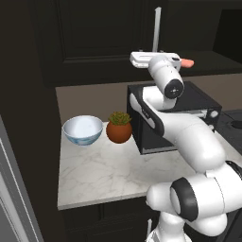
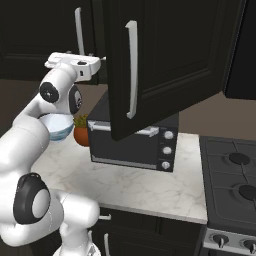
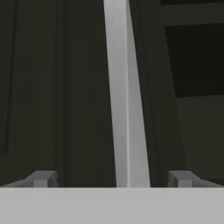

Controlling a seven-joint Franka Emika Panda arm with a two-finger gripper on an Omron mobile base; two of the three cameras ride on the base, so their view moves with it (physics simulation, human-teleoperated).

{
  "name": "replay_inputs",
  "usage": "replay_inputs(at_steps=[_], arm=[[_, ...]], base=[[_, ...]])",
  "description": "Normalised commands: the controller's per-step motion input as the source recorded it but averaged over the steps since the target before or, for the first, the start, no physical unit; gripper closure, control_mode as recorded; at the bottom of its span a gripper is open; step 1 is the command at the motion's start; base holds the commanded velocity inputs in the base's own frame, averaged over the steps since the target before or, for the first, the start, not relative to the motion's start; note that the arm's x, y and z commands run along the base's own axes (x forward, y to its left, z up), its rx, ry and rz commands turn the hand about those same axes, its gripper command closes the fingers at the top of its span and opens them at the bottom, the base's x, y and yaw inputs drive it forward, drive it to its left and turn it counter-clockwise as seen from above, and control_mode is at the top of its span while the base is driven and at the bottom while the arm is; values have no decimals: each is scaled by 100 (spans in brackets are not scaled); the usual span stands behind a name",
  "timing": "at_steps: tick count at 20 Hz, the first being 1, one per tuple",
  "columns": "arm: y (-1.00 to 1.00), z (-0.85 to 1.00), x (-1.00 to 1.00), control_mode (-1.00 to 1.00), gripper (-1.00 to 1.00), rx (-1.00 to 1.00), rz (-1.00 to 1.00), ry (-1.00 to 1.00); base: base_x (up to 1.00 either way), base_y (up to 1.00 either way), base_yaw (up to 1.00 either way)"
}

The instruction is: Pick the bar soap and bar soap from the cabinet and place them on the counter.

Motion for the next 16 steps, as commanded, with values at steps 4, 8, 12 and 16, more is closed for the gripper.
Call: replay_inputs(at_steps=[4,8,12,16], arm=[[6,-3,26,-100,100,0,0,0],[12,-3,18,-100,100,0,-1,1],[25,-18,3,-100,100,0,-3,1],[48,-28,0,-100,100,0,-6,3]], base=[[0,0,0],[0,0,0],[0,0,0],[0,0,0]])
